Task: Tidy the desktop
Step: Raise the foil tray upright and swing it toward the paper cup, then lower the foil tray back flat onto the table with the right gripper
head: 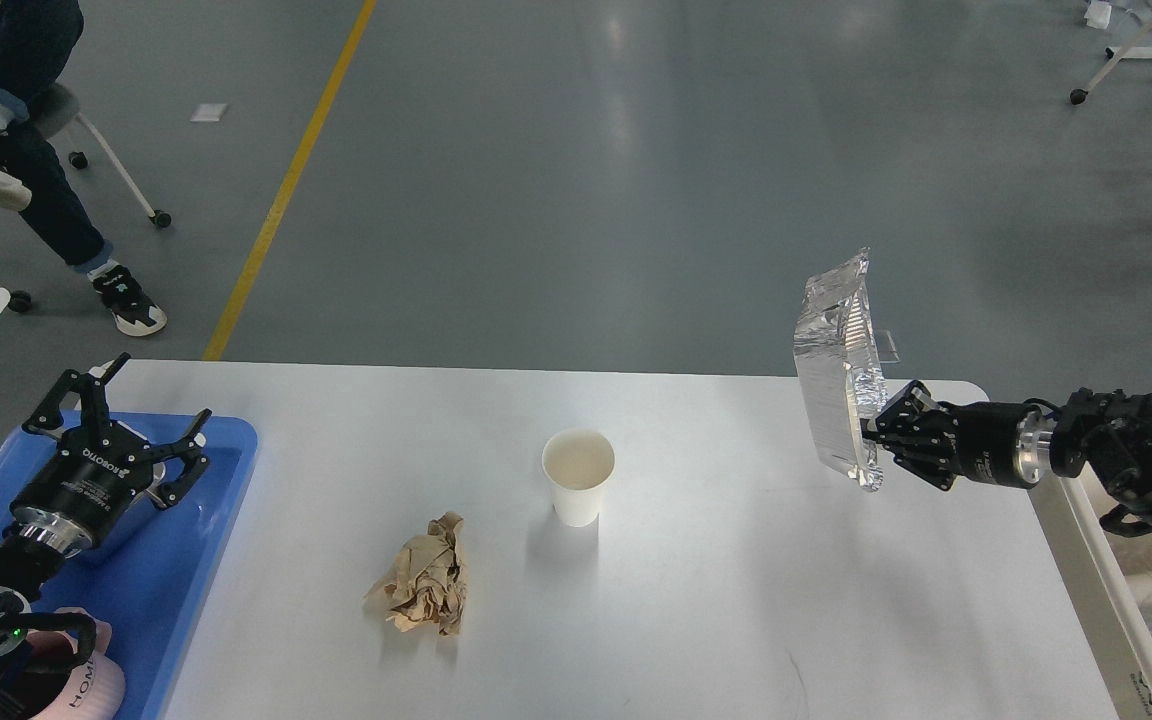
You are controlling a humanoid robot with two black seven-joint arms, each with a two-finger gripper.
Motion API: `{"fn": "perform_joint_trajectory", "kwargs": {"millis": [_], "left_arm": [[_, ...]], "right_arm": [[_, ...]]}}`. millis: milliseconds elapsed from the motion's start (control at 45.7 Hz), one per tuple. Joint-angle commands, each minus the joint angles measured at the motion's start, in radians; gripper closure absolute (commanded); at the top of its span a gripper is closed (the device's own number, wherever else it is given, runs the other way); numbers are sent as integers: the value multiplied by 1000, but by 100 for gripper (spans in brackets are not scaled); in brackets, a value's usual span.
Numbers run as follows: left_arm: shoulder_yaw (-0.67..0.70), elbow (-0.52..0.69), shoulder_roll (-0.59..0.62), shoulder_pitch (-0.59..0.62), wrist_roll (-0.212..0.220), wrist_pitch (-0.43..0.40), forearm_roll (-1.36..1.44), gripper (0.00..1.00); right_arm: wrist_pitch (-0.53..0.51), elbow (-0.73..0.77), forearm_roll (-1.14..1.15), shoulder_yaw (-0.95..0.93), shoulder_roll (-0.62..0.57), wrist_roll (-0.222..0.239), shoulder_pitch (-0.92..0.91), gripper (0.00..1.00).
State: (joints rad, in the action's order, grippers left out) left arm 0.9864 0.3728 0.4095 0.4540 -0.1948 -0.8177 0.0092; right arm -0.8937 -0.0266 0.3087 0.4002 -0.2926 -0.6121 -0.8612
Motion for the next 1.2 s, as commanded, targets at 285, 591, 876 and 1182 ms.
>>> {"fn": "perform_joint_trajectory", "kwargs": {"millis": [285, 591, 876, 1182], "left_arm": [[-2, 0, -8, 5, 1, 5, 2, 3], [-2, 0, -5, 8, 1, 6, 2, 3], [-2, 2, -11, 8, 1, 6, 2, 3], [-2, 2, -20, 9, 1, 8, 2, 3]], "right_arm": [[-4, -90, 27, 2, 1, 0, -58, 100], [-4, -107, 36, 2, 78, 2, -93, 100], [2, -225, 36, 2, 49, 2, -116, 100], [9, -329, 38, 2, 24, 3, -137, 100]]}}
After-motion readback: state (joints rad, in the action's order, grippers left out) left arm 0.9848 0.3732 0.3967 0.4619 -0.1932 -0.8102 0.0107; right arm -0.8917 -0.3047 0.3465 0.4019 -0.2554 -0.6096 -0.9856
